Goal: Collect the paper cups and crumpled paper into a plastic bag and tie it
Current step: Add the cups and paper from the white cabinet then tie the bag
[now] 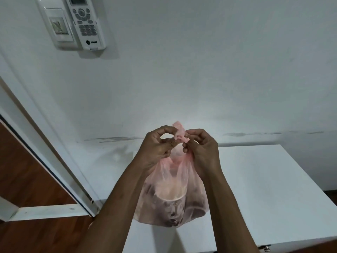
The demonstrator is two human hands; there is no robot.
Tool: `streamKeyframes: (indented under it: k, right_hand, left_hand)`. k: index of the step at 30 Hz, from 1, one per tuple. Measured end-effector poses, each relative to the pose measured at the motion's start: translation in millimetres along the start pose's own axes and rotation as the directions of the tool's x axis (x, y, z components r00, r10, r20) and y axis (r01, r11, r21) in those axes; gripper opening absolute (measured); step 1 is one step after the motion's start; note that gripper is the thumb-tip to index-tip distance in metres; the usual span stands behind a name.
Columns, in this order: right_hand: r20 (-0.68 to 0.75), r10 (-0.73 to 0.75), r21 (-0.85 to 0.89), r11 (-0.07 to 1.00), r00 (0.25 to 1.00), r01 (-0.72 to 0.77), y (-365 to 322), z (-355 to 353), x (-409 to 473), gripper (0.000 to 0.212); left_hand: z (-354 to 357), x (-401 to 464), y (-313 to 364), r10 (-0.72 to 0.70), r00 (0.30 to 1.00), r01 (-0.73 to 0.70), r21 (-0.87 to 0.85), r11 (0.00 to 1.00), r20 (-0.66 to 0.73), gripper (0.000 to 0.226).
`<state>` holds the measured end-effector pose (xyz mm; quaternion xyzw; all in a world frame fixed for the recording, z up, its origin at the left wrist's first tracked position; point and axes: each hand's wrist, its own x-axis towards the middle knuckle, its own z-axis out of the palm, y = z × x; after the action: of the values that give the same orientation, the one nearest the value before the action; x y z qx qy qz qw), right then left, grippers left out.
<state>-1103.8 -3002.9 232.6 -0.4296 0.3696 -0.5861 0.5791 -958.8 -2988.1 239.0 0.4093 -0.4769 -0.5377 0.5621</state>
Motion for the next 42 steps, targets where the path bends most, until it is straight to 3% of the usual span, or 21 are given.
streamKeyframes:
  k: [4,10,13,15,18,21,24,27,30,32,34,37,42]
  right_hand:
    - [0.113,-0.045,-0.068,0.996,0.993,0.053,4,3,-4,0.018]
    - [0.291,0.015,-0.115,0.993,0.957,0.02,5,-4,-5,0.022]
    - [0.381,0.008,-0.082,0.996,0.924,0.026,4,-6,-5,0.035]
    - [0.406,0.007,-0.073,0.997,0.914,0.025,1,-7,-4,0.033]
    - [0.359,0.008,-0.064,0.998,0.933,0.016,3,-6,-1,0.018]
    - [0.267,0.03,-0.007,1.0,0.963,-0.029,8,-3,0,0.031]
    - [0.177,0.061,0.055,0.996,0.982,-0.072,12,-4,-1,0.038]
    - [0.159,0.045,0.006,0.999,0.986,-0.046,14,-6,-2,0.025]
    - [0.171,-0.038,-0.153,0.986,0.984,0.065,14,-8,-2,0.007]
    - [0.232,-0.101,-0.286,0.944,0.967,0.167,13,-12,0,0.008]
    - [0.303,-0.15,-0.505,0.812,0.941,0.292,14,-17,3,0.003]
    - [0.353,-0.342,-0.715,0.502,0.871,0.487,23,-21,9,0.011]
    - [0.208,-0.594,-0.767,0.393,0.777,0.507,41,-8,2,0.022]
  left_hand:
    - [9,-3,3,0.013,1.0,-0.012,0.023,1.0,-0.014,0.013]
    - [7,2,5,-0.041,0.994,0.05,0.093,0.994,-0.104,0.013]
    - [6,2,6,-0.086,0.994,0.093,0.132,0.987,-0.061,0.011]
    - [5,1,6,-0.135,0.991,0.134,0.109,0.985,0.001,0.022]
    - [4,0,7,-0.201,0.972,0.202,0.001,0.979,0.122,0.042]
    - [0,0,4,-0.177,0.968,0.2,-0.12,0.972,0.178,0.048]
    - [-17,0,-1,-0.172,0.959,0.165,0.051,0.985,0.227,0.07]
    - [-28,-2,-1,-0.246,0.941,0.173,0.296,0.939,0.232,0.054]
    - [-29,-1,-2,-0.225,0.962,0.177,0.269,0.947,0.158,0.027]
    - [-29,2,-2,-0.258,0.965,0.251,0.112,0.962,0.057,0.017]
    - [-29,5,-1,-0.296,0.955,0.295,-0.03,0.955,-0.037,0.01]
    - [-26,7,-2,-0.28,0.957,0.283,0.037,0.958,-0.08,0.017]
    - [-24,12,-14,-0.301,0.951,0.306,0.076,0.949,-0.072,0.021]
